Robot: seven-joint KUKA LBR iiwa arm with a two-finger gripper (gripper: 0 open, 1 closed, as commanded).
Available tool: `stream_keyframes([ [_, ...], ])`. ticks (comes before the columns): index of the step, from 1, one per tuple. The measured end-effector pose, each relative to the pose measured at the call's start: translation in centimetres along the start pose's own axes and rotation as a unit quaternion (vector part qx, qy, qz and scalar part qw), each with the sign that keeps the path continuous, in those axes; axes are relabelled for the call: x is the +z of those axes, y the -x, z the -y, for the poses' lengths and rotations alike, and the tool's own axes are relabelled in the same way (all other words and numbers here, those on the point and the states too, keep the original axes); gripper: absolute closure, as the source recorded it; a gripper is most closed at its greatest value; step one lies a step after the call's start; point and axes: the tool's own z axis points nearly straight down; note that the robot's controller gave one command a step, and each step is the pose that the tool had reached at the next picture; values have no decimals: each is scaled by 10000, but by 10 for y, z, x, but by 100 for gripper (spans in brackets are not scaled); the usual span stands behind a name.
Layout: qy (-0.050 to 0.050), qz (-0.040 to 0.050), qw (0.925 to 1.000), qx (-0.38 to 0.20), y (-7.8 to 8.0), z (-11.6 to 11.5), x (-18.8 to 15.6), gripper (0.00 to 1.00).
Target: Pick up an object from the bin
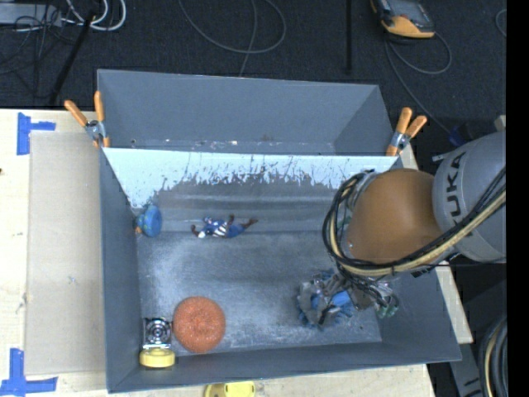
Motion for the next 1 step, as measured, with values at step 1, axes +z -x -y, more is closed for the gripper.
stream_keyframes([
  [1, 1, 0, 10000, 9, 0, 0, 0, 0],
])
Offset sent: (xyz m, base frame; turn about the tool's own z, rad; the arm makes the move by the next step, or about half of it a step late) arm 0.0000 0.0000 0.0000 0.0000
